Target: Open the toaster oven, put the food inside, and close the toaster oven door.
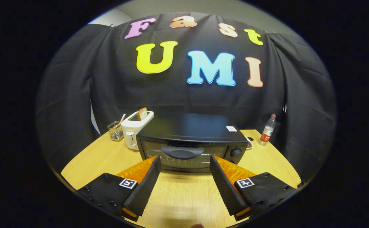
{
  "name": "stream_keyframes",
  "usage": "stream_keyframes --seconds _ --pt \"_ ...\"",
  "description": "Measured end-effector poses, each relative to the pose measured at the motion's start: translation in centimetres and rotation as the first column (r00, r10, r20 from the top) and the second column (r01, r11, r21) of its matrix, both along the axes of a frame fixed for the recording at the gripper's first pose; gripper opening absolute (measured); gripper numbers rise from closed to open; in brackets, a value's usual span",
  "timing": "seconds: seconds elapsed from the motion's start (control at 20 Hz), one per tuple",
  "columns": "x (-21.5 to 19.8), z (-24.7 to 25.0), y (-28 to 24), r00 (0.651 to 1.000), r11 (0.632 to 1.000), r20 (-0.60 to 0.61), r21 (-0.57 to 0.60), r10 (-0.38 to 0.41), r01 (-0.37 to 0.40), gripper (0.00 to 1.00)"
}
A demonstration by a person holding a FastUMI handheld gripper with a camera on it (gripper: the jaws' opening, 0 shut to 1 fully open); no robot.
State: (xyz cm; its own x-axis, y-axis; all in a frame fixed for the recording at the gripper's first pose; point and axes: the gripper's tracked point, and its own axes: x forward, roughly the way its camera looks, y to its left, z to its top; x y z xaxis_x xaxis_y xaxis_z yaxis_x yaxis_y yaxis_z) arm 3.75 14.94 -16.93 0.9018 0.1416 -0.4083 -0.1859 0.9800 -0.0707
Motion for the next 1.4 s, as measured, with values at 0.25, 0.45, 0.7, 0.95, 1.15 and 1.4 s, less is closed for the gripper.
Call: stream_keyframes --seconds 0.25,0.45,0.7,0.95,1.15,1.4 --pt "-3.0 4.7 -2.4 0.996 0.998 0.083 0.056 -0.028 0.024 0.98" --pt "-5.4 7.6 -4.5 0.991 0.997 0.128 0.075 -0.043 0.033 0.98" --pt "-8.6 9.7 -7.1 0.982 0.997 0.182 0.072 -0.049 0.037 0.98" --pt "-10.4 10.4 -8.8 0.972 0.993 0.225 0.116 -0.06 0.035 0.97" --pt "-10.1 11.1 -9.5 0.97 0.996 0.238 0.089 -0.053 0.032 0.98" --pt "-9.1 11.4 -8.9 0.968 0.995 0.248 0.102 -0.044 0.019 0.98"
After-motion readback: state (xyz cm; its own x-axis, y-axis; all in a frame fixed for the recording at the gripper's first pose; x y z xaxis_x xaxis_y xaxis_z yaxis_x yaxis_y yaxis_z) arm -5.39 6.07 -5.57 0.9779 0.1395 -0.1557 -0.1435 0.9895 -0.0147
